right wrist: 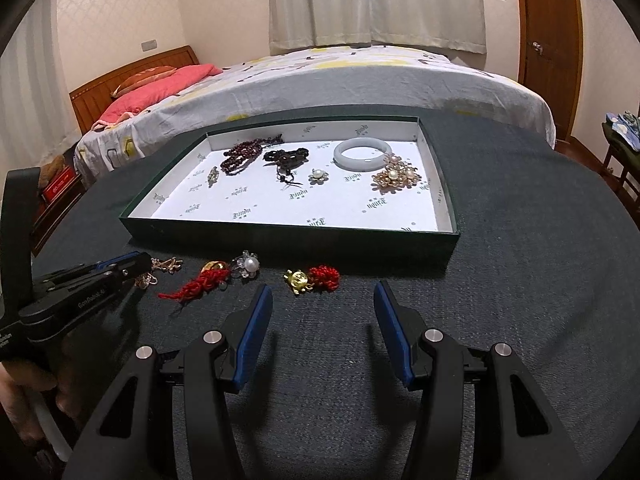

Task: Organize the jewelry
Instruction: 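Grasp the rose-gold chain necklace with the left gripper while the right gripper grasps the red tassel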

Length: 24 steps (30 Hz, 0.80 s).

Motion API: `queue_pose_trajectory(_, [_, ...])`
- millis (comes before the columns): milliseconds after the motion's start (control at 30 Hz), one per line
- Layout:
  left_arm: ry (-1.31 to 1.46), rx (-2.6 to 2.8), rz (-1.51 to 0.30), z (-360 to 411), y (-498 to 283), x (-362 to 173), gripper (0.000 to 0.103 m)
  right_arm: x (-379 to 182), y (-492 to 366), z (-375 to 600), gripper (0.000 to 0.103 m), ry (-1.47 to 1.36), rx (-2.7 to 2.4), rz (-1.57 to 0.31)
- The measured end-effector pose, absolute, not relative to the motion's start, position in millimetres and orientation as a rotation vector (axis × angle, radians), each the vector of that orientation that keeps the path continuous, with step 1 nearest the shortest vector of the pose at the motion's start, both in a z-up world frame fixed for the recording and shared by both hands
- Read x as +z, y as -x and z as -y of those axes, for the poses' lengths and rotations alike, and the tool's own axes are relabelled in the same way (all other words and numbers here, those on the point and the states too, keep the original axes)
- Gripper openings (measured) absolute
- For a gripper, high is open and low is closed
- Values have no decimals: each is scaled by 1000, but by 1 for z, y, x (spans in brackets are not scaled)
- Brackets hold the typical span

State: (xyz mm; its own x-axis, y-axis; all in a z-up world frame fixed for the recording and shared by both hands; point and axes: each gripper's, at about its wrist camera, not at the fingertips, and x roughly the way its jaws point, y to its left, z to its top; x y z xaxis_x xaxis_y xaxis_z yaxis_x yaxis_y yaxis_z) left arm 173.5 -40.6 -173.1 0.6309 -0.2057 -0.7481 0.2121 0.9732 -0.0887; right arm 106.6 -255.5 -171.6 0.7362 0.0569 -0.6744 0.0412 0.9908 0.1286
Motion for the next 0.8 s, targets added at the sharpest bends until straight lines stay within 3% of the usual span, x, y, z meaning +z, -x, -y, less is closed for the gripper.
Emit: queue_pose_trajectory(800, [34,-191,-833,18,-176,-165,11,-190,-152,244,51,-91,2,-869])
